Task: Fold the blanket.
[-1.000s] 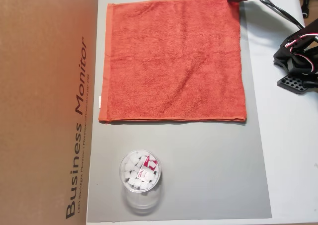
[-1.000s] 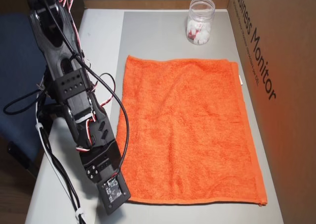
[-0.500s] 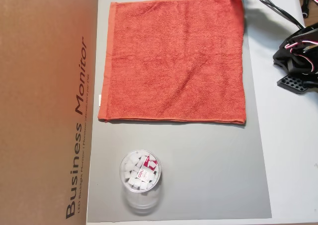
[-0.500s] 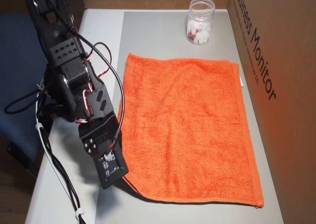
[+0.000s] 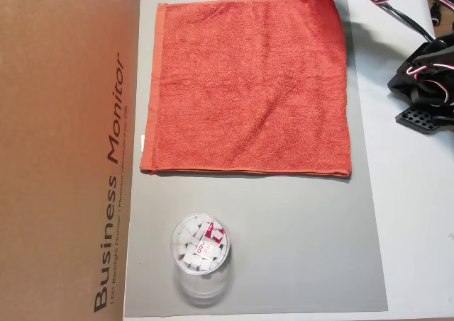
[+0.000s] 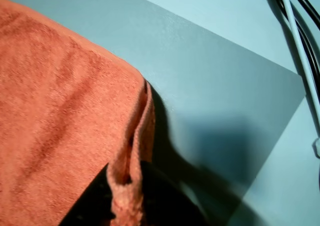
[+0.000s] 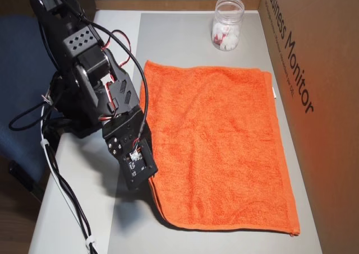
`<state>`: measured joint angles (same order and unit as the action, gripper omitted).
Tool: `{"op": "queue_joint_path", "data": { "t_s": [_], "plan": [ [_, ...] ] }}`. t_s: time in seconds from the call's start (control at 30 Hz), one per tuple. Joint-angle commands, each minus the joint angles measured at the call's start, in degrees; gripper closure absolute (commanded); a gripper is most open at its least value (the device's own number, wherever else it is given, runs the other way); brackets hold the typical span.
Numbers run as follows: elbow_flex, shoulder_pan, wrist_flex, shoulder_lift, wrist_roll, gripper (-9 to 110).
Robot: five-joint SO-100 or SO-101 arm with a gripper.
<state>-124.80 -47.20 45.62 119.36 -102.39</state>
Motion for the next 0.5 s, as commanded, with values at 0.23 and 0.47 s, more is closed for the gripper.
{"op": "queue_joint_path", "data": {
  "t_s": [0.23, 0.47],
  "plan": [
    [10.7, 7.7, 0.0, 1.3, -5.7, 102],
    [14.4, 12.7, 0.0, 1.2, -7.6, 102]
  ]
}}
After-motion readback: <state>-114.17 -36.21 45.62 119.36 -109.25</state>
